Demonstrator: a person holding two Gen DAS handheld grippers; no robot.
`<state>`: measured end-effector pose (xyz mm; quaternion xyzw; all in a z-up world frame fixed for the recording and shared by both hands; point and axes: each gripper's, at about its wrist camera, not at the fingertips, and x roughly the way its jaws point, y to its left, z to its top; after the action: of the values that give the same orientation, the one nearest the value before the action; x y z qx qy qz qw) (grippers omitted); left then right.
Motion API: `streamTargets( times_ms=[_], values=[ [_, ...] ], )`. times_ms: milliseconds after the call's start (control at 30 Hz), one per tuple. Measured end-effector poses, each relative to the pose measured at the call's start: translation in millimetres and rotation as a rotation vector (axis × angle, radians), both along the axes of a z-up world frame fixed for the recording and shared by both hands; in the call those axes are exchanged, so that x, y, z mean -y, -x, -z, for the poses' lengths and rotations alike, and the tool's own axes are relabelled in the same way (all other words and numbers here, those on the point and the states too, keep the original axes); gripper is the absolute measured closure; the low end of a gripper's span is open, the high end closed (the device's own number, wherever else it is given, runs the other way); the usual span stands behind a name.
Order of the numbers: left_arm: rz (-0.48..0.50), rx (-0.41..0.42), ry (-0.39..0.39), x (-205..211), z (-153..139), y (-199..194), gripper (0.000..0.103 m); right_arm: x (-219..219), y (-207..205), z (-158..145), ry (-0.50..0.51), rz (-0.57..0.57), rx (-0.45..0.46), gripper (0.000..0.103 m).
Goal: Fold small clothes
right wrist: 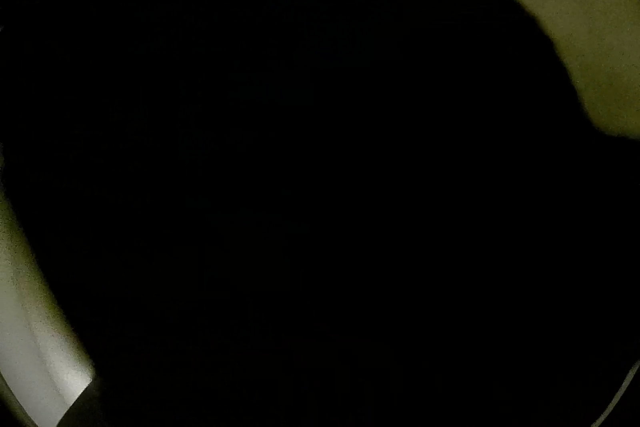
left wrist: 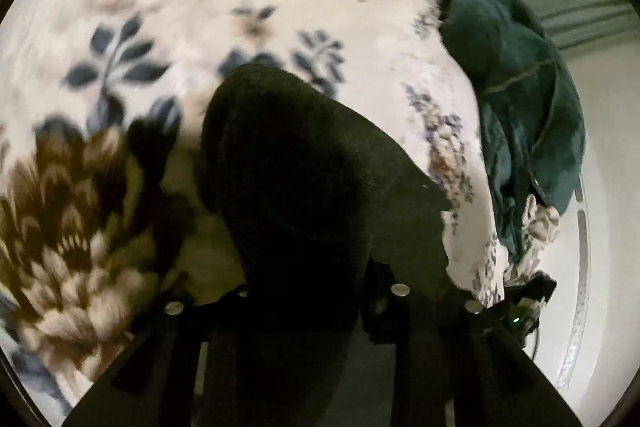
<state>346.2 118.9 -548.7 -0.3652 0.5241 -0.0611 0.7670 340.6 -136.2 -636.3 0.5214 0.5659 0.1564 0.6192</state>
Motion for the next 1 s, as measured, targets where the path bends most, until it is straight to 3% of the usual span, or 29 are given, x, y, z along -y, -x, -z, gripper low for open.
streamTargets(
  times_ms=[167,333,500,600,667,733,800,833,900,967,1000],
  values=[
    [0.032,0.043,0.032,-16,-31,-39,0.078,-20,-32,-60,0.009,0.026,0.097,0.076],
    [0.081,0.108,0.020,-35,-68,-126,0.078,-41,-99,-102,0.009,0.075,0.188,0.076],
    [0.141,0.146,-0.006,-55,-86,-228,0.078,-47,-187,-121,0.027,0.134,0.259,0.076],
    [0.182,0.089,0.011,-71,-78,-302,0.074,-63,-242,-124,0.048,0.162,0.284,0.076],
    [0.206,-0.005,0.005,-80,-58,-349,0.068,-75,-281,-110,0.071,0.185,0.249,0.074],
    [0.233,-0.093,-0.075,-85,-29,-380,0.068,-64,-297,-77,0.105,0.195,0.092,0.062],
    [0.240,-0.142,-0.205,-89,-9,-384,0.061,-66,-300,-55,0.146,0.149,-0.017,0.027],
    [0.239,-0.158,-0.263,-90,-2,-380,0.049,-67,-295,-52,0.202,0.115,-0.038,0.022],
    [0.229,-0.147,-0.271,-92,3,-363,0.028,-69,-289,-58,0.327,0.045,-0.010,0.016],
    [0.228,-0.119,-0.351,-86,-2,-340,0.020,-75,-287,-71,0.562,-0.031,0.015,0.005],
    [0.229,-0.110,-0.400,-82,-6,-331,0.016,-72,-295,-67,0.619,-0.050,0.026,0.005]
  ],
)
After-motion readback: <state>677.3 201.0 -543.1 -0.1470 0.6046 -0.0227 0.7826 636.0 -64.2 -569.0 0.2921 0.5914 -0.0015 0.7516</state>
